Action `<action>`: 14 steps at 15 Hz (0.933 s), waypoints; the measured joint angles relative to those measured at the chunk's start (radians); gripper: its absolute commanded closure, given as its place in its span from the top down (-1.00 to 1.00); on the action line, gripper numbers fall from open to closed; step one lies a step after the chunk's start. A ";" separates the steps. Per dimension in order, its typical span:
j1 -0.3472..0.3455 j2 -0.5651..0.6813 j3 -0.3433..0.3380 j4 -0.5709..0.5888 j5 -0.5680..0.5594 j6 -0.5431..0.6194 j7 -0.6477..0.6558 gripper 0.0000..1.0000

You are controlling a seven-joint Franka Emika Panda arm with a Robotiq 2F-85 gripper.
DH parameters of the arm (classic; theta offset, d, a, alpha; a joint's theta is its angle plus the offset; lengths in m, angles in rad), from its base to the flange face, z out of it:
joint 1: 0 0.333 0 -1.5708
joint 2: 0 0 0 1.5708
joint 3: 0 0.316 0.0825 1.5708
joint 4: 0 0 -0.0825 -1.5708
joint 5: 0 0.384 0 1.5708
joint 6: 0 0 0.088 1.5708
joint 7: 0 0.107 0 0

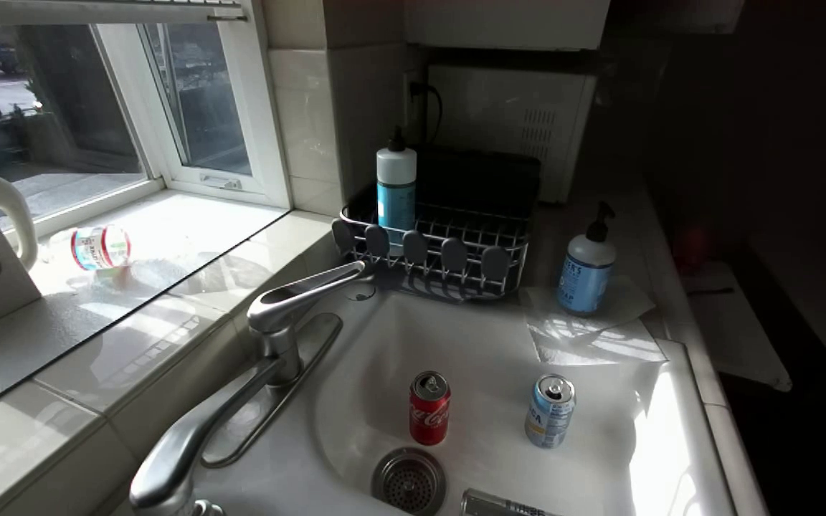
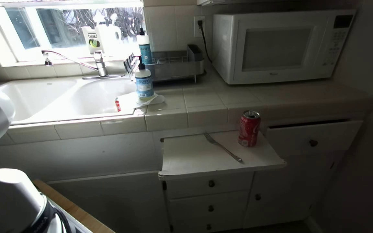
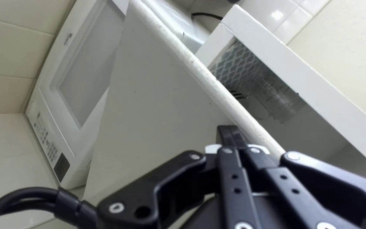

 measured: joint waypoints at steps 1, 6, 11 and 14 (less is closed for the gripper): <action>0.006 -0.001 0.006 -0.009 0.009 0.012 0.013 -1.00; 0.049 0.007 0.050 -0.052 0.034 0.082 0.097 -1.00; 0.094 0.031 0.095 -0.076 0.049 0.117 0.179 -1.00; 0.106 0.049 0.109 -0.077 0.076 0.117 0.232 -1.00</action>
